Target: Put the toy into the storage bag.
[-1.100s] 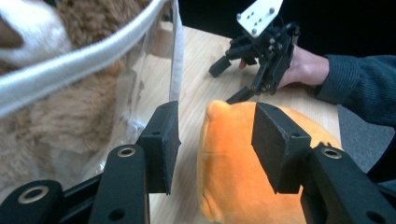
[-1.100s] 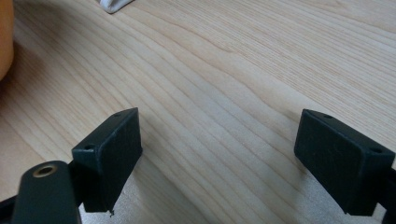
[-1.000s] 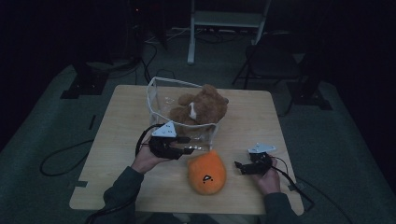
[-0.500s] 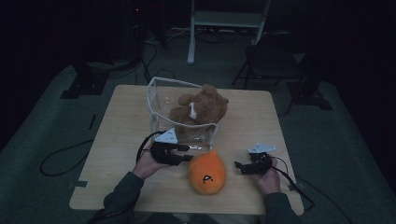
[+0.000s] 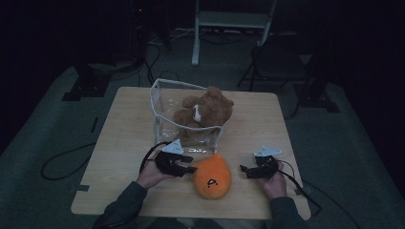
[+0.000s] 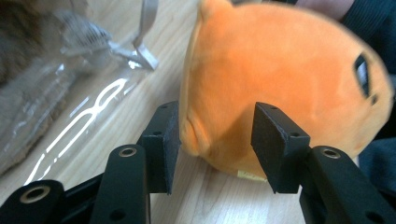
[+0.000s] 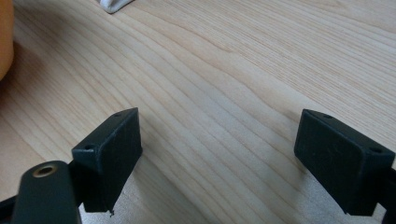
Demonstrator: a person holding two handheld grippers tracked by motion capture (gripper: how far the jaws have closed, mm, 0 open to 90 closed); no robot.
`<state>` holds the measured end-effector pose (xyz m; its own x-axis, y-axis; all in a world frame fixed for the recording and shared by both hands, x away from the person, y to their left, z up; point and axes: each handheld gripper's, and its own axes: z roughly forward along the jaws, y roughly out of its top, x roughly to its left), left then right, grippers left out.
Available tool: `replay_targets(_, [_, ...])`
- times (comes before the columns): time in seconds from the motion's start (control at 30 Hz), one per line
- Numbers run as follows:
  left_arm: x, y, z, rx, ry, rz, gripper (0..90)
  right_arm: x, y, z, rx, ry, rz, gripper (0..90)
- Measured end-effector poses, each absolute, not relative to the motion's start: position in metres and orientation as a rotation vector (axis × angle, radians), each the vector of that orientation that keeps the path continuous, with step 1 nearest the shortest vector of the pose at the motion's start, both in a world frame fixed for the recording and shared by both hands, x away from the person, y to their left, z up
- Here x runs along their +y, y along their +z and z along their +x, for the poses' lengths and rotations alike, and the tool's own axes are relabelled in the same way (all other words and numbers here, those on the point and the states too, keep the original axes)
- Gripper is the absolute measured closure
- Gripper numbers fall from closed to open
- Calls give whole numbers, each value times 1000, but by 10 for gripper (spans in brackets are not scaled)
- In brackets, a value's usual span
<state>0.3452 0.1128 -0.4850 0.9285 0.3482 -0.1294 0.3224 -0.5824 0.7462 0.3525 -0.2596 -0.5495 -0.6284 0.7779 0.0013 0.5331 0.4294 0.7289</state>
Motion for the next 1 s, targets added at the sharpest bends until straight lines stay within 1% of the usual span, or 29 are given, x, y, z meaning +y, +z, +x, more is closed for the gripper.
replay_targets(0.17, [108,-488,345,473,23,2228,454,-260,-549,353,2352,1018,1124,143])
replay_targets(0.33, [100,-491,345,477,-28,2205,334,-260,-549,353,2352,1018,1125,143])
replay_targets(0.37, [98,-491,345,479,-34,2200,295,-260,-549,353,2352,1019,1125,143])
replay_targets(0.47, [92,-494,346,478,-92,2176,250,-260,-549,352,2352,1018,1128,143])
replay_targets(0.53, [86,-496,346,468,-132,2175,204,-260,-549,352,2352,1018,1129,143])
replay_targets(0.7, [70,-498,344,435,-208,2157,176,-260,-549,352,2352,1017,1129,143])
replay_targets(0.77, [63,-500,344,423,-257,2156,150,-260,-549,352,2352,1018,1129,143])
replay_targets(0.83, [57,-502,342,410,-296,2155,144,-260,-549,352,2352,1018,1130,143])
replay_targets(1.0, [51,-502,342,404,-326,2163,132,-259,-549,352,2351,1020,1128,143])
